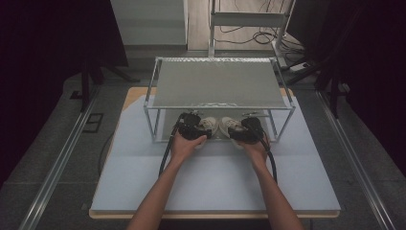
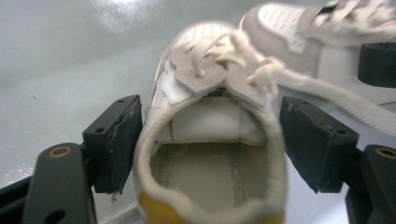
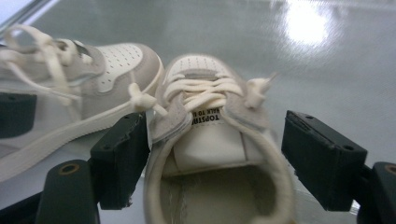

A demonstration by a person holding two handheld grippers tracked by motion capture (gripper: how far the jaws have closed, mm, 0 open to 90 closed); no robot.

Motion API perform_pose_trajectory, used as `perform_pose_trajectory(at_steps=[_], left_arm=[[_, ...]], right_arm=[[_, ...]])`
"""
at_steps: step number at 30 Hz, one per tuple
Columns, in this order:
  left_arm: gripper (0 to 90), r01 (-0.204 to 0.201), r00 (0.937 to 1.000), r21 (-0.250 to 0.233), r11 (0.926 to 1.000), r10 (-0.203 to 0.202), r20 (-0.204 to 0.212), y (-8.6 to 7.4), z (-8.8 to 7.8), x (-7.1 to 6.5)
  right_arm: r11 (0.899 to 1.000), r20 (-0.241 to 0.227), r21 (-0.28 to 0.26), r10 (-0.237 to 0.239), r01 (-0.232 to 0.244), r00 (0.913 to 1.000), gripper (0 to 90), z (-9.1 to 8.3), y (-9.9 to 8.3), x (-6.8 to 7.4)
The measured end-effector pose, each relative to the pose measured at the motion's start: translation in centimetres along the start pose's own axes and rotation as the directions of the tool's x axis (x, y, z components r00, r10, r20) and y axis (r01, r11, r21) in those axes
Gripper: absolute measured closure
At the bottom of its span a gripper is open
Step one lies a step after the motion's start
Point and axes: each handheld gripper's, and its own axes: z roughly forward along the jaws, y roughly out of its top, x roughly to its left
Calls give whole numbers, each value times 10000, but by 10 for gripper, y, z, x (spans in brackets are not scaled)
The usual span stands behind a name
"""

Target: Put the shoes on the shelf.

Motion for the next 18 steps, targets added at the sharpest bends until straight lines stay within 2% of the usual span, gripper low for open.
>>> perform_pose_trajectory(at_steps=[1,3,4,5,6,7,8,9,13,18], left_arm=[[227,-182,9998,-150,9997,181,-88,-1,-5,1],[222,-45,10000,-405,9992,45,-21,-5,-12,0],[224,-415,9991,-461,9981,412,-88,-6,-17,3],[226,-956,9954,-657,9932,952,-98,-7,-23,8],[232,-708,9975,-827,9941,708,-26,-10,-28,8],[238,-870,9962,-951,9917,874,2,-12,-34,10],[241,-567,9983,-997,9934,575,49,-15,-37,8],[244,-434,9990,-1117,9928,440,28,-19,-44,8],[328,-420,9991,-1329,9902,423,-1,-32,-62,15],[561,-496,9975,-1060,9931,438,-555,-48,-71,27]], right_arm=[[10000,-66,-2,-52,52,10000,221,-3,0,0],[9994,-180,-354,-61,55,9998,230,-13,0,-2],[9987,-133,-515,-77,70,9999,234,-19,-1,-3],[9983,-214,-570,-88,76,9997,239,-24,-2,-4],[9974,-320,-715,-148,125,9994,246,-30,-4,-5],[9966,-362,-804,-204,174,9991,255,-36,-5,-6],[9961,-386,-862,-227,193,9990,266,-41,-7,-8],[9957,-433,-899,-247,208,9988,279,-45,-8,-9],[9921,-714,-1239,-289,199,9970,367,-65,-15,-18],[9932,-929,-1098,-482,379,9945,528,-76,-25,-29]])
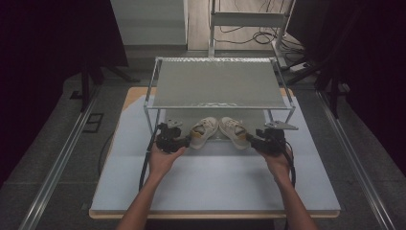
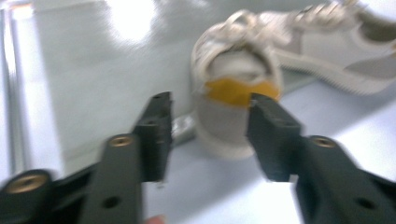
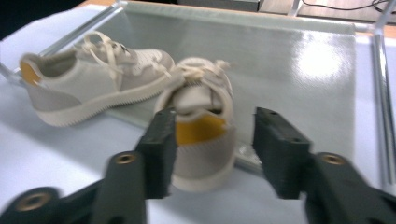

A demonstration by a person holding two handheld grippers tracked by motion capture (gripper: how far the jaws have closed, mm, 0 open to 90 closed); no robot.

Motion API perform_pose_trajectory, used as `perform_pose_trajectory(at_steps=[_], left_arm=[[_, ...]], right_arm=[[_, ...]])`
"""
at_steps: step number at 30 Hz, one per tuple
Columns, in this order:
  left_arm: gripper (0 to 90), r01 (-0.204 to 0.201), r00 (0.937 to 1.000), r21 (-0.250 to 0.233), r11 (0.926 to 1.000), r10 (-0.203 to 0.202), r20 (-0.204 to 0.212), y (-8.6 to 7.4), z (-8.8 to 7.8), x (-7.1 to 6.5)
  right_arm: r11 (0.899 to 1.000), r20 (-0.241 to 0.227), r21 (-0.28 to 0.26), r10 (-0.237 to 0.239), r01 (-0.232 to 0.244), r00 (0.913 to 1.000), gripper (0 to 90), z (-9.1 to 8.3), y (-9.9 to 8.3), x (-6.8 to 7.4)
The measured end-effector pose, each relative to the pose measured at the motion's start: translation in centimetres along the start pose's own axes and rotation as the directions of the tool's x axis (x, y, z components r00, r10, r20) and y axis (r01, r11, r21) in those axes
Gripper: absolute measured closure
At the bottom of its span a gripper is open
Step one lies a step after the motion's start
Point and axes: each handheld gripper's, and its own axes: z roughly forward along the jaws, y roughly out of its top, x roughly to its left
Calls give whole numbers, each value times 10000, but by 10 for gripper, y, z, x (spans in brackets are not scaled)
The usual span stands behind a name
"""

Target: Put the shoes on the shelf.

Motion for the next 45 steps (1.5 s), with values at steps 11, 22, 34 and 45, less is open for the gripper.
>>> perform_pose_trajectory(at_steps=[11,22,34,45], left_arm=[[815,309,9983,815,9962,-348,476,-23,13,24],[877,358,9964,1160,9926,-443,719,-30,22,27],[878,339,9942,1234,9918,-461,973,-23,33,18],[878,561,9930,1055,9928,-664,975,-17,35,24]], right_arm=[[9984,95,560,-87,81,9999,785,0,-19,-19],[9966,202,826,-51,34,9998,873,7,-28,-26],[9946,82,1023,-169,160,9998,879,22,-27,-17],[9947,51,1000,-246,239,9997,893,25,-28,-10]])
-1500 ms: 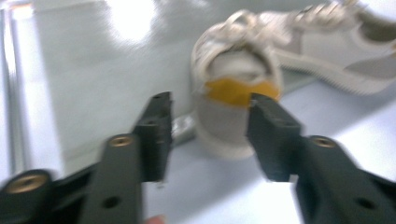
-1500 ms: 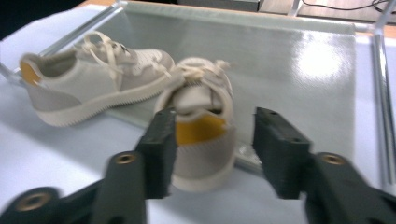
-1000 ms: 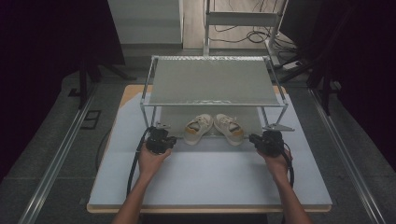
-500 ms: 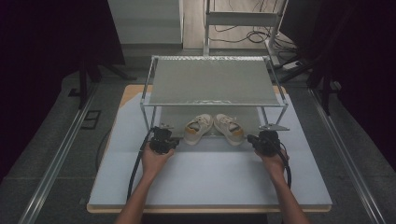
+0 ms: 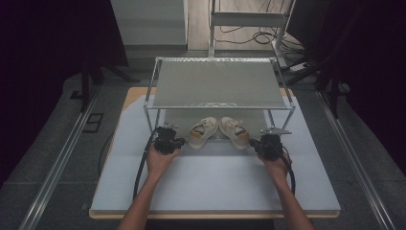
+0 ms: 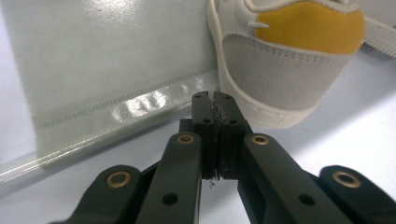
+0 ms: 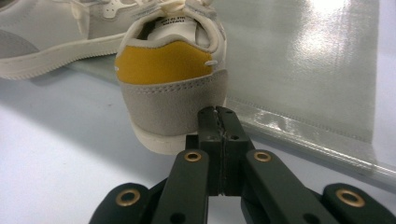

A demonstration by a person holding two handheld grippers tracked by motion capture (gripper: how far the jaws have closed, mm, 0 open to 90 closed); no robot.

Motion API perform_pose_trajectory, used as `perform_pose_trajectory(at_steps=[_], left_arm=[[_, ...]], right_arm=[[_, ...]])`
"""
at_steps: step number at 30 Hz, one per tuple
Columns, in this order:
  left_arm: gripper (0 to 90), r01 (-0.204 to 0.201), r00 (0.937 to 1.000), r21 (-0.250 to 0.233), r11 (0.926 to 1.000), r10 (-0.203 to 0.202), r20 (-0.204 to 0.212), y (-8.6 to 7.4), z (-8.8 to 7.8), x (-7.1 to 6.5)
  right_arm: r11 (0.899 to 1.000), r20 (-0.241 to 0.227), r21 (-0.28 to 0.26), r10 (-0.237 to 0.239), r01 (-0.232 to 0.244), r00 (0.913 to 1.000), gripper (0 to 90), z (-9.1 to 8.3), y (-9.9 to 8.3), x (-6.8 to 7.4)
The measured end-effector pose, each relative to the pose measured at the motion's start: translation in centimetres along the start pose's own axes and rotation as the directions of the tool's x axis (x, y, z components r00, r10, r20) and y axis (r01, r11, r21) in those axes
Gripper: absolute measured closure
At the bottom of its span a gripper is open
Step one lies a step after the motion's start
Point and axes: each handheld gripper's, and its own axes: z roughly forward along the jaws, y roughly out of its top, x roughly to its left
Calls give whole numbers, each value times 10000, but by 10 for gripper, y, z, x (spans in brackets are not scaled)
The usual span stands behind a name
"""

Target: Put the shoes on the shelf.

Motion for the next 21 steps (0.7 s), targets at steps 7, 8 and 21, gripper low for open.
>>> perform_pose_trajectory(at_steps=[7,8,21], left_arm=[[891,-84,9998,23,10000,83,195,4,5,-11],[891,-92,9997,17,10000,92,213,4,5,-12],[884,-508,9964,64,9987,502,688,11,16,-41]], right_arm=[[10000,-359,-29,-42,41,9993,893,0,0,6],[10000,-415,-38,-71,70,9991,893,1,1,8],[9997,-914,-115,-206,196,9956,892,10,3,27]])
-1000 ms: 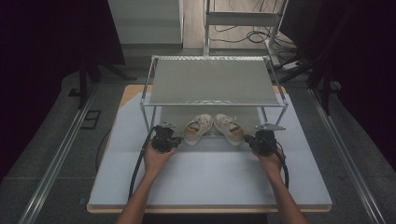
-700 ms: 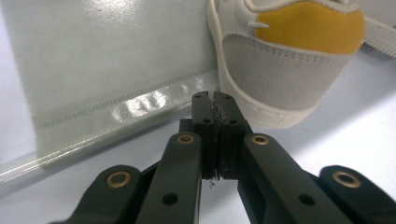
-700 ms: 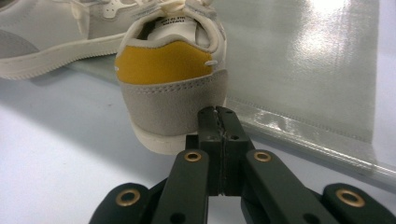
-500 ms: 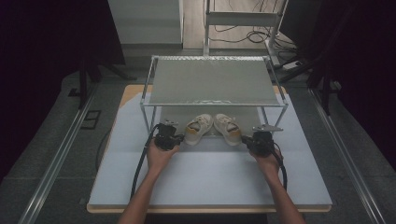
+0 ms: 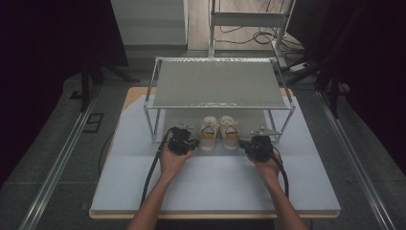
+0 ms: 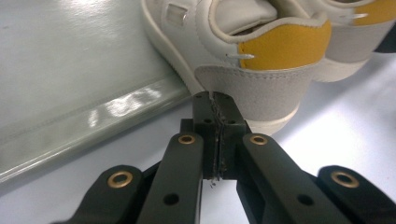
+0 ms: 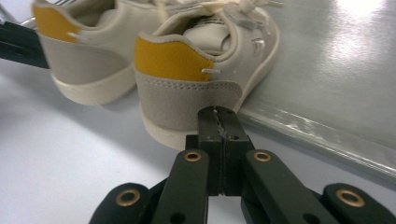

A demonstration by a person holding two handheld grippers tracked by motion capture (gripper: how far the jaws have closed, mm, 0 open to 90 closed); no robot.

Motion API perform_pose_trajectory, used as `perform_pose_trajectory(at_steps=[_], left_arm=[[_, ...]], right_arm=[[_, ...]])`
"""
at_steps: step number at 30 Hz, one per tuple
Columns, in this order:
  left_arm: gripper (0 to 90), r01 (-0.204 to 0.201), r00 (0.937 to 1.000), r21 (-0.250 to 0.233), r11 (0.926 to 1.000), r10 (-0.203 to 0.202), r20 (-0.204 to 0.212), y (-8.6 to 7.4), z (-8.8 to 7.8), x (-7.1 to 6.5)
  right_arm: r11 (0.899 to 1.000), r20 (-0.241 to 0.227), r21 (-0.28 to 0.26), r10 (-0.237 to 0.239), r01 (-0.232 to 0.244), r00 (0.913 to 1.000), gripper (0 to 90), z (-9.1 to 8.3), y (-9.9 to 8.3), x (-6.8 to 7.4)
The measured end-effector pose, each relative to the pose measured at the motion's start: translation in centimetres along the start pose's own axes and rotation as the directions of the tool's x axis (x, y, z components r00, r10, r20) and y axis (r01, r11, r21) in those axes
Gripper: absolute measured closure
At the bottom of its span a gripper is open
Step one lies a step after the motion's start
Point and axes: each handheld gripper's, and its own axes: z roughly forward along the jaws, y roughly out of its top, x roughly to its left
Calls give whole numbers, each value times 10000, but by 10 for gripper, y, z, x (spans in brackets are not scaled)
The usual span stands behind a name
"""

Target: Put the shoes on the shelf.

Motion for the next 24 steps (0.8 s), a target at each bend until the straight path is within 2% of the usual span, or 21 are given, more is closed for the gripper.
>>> perform_pose_trajectory(at_steps=[5,10,12,16,18,20,24], left_arm=[[882,-71,9998,25,10000,71,178,4,5,-9],[879,-136,9999,36,9999,136,75,4,6,-12],[863,-80,9997,-48,10000,81,230,3,4,-12],[862,-315,9988,-210,9993,323,367,-2,-4,-15],[864,-298,9987,-298,9991,310,411,-6,-8,-17],[869,-480,9974,-356,9982,498,518,-9,-11,-22],[874,-614,9959,-370,9974,637,649,-10,-9,-30]], right_arm=[[10000,-157,-32,2,-2,9999,892,4,1,5],[10000,-183,-76,-11,10,9998,891,6,1,7],[10000,-280,-55,49,-51,9996,880,5,1,7],[9998,-419,-161,-91,85,9991,881,-1,-3,11],[9997,-523,-165,-169,161,9985,882,-4,-6,14],[9996,-698,-198,-203,190,9974,883,-7,-10,18],[9993,-902,-163,-354,340,9953,884,-6,-13,25]])
